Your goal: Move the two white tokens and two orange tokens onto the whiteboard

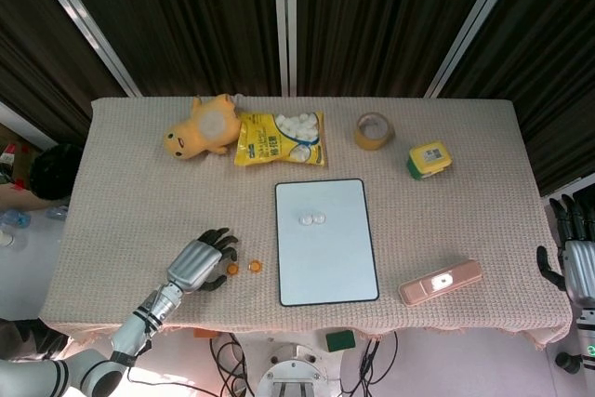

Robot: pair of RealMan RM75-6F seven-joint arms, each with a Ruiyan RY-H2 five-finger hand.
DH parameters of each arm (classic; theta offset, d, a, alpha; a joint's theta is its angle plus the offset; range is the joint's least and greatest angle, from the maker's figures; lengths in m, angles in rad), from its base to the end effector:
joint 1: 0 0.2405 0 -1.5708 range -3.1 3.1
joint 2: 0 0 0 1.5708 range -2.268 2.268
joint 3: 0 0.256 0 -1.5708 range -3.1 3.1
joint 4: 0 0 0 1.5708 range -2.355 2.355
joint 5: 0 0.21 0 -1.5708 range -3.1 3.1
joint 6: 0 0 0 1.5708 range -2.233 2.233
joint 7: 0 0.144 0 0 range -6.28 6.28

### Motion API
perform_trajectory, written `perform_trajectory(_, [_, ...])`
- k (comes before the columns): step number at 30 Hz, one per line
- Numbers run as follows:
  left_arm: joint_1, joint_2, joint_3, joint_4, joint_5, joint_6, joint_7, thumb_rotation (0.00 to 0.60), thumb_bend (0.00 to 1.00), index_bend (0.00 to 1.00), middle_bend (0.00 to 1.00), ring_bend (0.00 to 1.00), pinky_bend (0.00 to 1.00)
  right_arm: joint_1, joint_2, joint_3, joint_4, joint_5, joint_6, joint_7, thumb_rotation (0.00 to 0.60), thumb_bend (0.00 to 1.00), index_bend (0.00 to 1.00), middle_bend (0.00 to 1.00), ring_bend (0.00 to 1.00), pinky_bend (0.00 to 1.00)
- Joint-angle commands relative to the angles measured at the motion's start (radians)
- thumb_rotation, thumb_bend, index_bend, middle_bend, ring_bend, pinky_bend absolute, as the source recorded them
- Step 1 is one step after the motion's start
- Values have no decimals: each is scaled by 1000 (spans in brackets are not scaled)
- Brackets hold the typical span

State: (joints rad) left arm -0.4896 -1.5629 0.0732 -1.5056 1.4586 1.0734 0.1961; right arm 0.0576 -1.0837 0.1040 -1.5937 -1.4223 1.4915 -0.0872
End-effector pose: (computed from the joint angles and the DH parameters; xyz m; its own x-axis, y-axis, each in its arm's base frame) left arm -0.2070 0.2294 -0.0429 0.4372 0.3878 0.8115 0.8561 -0.4560 -0.2434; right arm -0.3269 -0.1834 0.1859 0.5115 0.0423 0.8582 -0.8570 0.0973 0.5060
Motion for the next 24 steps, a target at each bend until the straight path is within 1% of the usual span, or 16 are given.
perform_trajectory(1, [0,-2,-4,3,6,2,0,596,313,411,203,67,159,0,-3,1,3,3,0,-4,600,477,0,0,0,0])
perform_trajectory(24, [4,-7,-15,5,8,-16,-15,598,328,475,211,67,159,-1,-12,0,16,3,0,-1,600,477,0,0,0,0])
